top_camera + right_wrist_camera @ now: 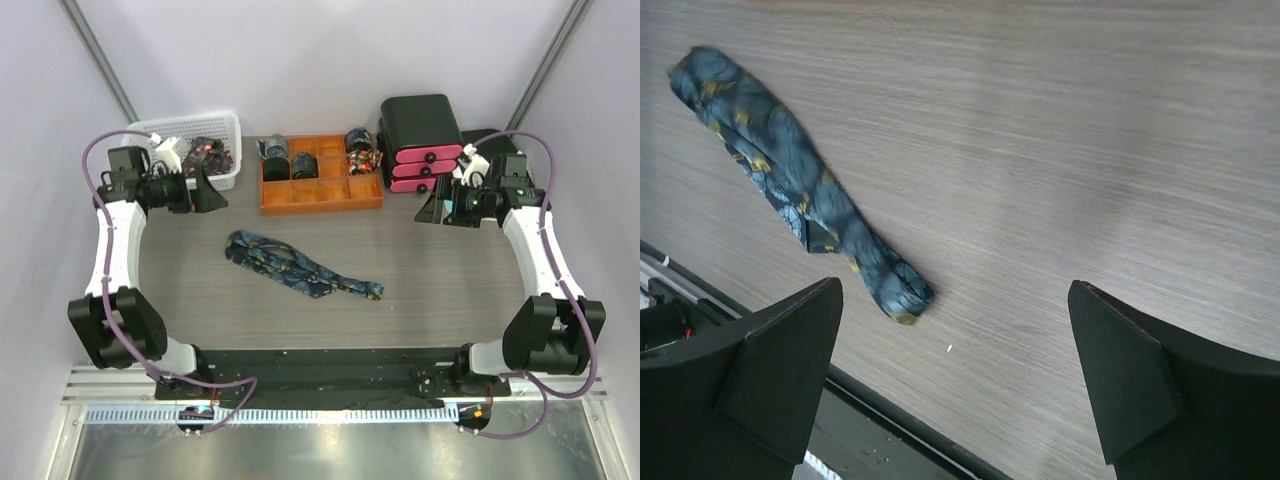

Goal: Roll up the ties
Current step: Place the tie at the center of the board.

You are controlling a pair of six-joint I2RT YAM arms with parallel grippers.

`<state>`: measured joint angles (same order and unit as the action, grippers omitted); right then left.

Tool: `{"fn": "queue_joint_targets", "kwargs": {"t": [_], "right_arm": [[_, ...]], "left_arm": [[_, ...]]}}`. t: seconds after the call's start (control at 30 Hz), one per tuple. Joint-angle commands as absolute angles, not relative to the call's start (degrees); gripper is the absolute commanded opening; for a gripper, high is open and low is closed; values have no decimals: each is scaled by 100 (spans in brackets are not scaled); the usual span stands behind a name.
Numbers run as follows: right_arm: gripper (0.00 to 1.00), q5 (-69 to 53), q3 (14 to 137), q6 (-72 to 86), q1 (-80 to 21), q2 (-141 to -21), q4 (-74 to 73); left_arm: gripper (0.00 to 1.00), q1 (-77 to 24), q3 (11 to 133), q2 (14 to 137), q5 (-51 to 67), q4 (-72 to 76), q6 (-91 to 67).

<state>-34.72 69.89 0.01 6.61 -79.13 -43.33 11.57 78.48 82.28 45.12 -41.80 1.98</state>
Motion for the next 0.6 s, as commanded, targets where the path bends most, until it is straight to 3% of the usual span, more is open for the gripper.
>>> {"fn": "queue_joint_targets", "kwargs": {"t": [0.0,0.1,0.17,0.33,0.57], "right_arm": [[98,-3647,6786,-149,686,-8067,-4324],[94,-3665,6636,-97,677,-8252,-4316],[91,-3665,6583,-36,694,-8314,-4298],[89,-3664,6557,132,834,-8411,-4219],[87,-4043,6451,255,1494,-8499,-4298]], "left_arm": [[100,916,7840,7737,4764,-4878,1774],[99,-602,7498,7411,3905,-4817,2249],[93,-1903,7173,7391,3317,-4668,2399],[80,-4266,7328,8591,2374,-4166,2873],[75,-5633,8735,10738,1679,-4096,3533]]}}
